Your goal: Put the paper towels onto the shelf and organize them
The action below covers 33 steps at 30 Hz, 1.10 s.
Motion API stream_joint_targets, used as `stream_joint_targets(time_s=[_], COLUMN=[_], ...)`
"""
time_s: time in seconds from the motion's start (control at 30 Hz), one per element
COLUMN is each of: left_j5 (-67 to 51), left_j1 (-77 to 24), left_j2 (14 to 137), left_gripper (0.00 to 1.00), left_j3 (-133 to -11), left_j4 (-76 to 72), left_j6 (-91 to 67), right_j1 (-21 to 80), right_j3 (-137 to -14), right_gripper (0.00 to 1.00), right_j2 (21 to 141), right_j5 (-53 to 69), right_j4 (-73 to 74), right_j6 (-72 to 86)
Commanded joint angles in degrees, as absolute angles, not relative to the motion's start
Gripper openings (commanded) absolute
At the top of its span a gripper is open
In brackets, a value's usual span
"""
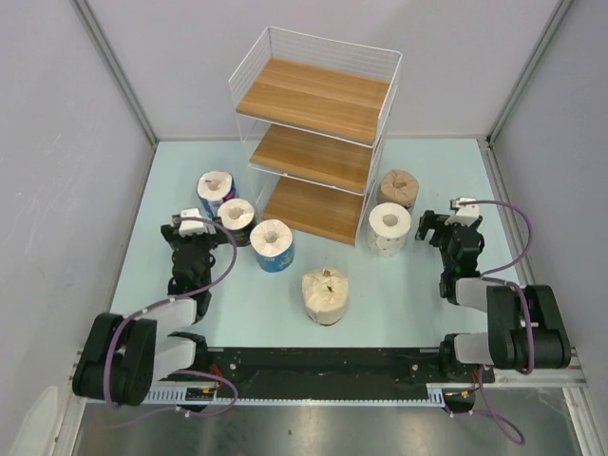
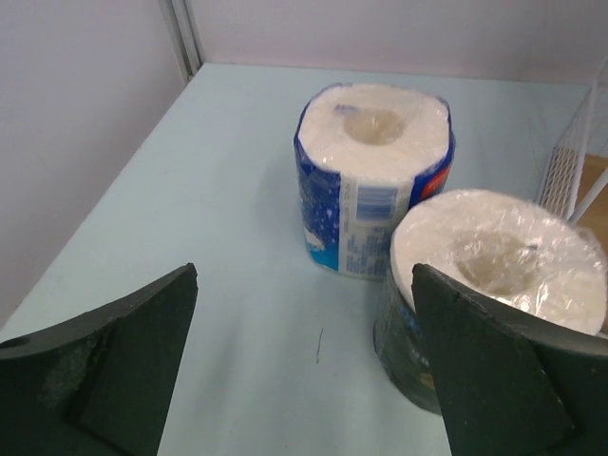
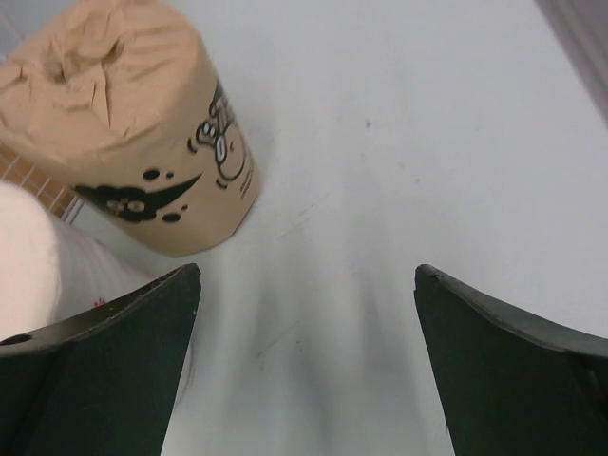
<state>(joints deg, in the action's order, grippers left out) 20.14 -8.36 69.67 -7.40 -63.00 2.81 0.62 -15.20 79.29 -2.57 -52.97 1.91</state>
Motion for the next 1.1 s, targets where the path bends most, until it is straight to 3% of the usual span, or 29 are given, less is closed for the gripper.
stream_joint_targets(time_s=[0.0, 0.3, 0.57, 0.7, 0.83, 1.07], left_j5=[19.7, 18.8, 9.8, 10.1, 8.4, 9.6], left_j1=[-8.4, -8.5, -8.4, -8.4, -8.4, -8.4], left_j2=[61.7, 56.5, 52.8, 48.4, 45.8, 48.6], left_gripper=[1.00, 1.00, 1.00, 1.00, 1.00, 1.00], left_j3=[-16.5, -27.2, -38.5, -39.4, -41.3, -48.2], left_j4=[-44.1, -27.3, -11.8, -8.2, -4.2, 6.7], left_j6=[-1.6, -15.9, -27.0, -29.7, -29.8, -29.4], right_j1=[1.1, 1.1, 0.4, -6.3, -10.5, -17.7], right_j3=[-19.9, -26.3, -29.9, -32.9, -37.6, -40.3], right_gripper=[1.00, 1.00, 1.00, 1.00, 1.00, 1.00], right_j2=[72.6, 61.4, 57.0, 54.1, 56.4, 61.2], right_j5=[-11.6, -32.0, -35.5, -30.8, -16.6, -7.7], right_j4=[-45.2, -31.6, -24.6, -16.0, -10.9, -9.9], right_j6=[4.3, 23.4, 22.2, 31.8, 31.2, 40.5])
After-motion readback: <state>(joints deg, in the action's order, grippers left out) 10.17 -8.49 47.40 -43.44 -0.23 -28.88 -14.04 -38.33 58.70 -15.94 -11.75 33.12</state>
